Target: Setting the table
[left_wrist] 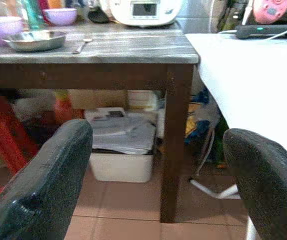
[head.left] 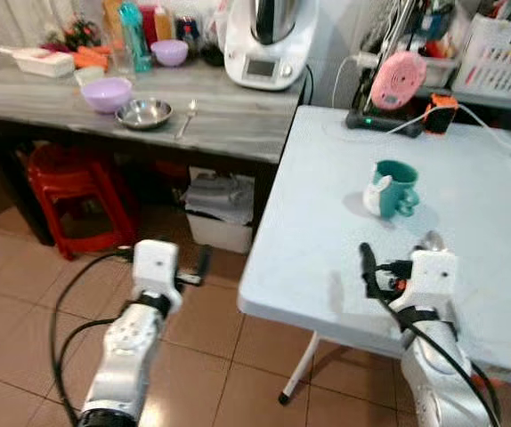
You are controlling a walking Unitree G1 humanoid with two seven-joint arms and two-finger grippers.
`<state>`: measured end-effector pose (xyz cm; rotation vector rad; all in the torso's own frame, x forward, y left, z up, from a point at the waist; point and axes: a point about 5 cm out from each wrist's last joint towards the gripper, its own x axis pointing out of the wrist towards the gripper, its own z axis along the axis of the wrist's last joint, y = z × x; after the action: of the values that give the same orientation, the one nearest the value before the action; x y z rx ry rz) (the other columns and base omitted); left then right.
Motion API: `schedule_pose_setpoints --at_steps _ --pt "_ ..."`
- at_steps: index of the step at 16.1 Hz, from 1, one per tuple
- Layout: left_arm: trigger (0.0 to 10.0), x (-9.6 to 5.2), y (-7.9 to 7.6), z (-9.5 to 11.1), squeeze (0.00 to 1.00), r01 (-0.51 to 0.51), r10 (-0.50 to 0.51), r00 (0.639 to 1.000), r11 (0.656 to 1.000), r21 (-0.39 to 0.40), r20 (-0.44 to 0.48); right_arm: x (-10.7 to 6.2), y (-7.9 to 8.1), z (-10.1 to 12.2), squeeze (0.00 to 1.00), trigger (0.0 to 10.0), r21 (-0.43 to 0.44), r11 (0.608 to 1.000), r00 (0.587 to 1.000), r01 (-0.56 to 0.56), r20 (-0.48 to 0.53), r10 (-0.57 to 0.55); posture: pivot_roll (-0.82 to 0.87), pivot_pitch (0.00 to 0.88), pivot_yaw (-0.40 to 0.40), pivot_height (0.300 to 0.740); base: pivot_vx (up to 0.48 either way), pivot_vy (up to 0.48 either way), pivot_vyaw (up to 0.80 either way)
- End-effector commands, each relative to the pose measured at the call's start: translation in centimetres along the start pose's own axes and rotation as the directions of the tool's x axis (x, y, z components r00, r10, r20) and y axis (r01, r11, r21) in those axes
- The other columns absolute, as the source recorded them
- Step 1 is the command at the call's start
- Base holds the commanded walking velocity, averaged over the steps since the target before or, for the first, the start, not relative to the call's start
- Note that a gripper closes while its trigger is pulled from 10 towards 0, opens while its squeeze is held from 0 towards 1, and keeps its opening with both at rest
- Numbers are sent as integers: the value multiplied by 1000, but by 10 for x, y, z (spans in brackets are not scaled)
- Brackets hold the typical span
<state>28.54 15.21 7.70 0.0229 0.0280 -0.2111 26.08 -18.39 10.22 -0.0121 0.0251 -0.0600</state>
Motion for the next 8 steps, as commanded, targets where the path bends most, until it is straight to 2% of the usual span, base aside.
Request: schedule_pose_setpoints --at_steps 1,6,8 --pt "10000 3 -10 4 0 38 -38 999 999 -7 16 0 -6 2 0 10000 -13 1000 1000 15 3 -15 -91 0 0 740 0 -296 0" --pt "10000 1 -14 3 0 77 -76 997 997 -8 22 2 -2 0 0 10000 -20 1000 1000 4 -7 -4 -84 0 7 740 0 0 0" --pt "10000 -2 -16 3 0 139 -139 990 990 -2 22 1 0 -1 0 10000 -21 1000 1000 4 -12 -4 -84 0 7 740 0 0 0"
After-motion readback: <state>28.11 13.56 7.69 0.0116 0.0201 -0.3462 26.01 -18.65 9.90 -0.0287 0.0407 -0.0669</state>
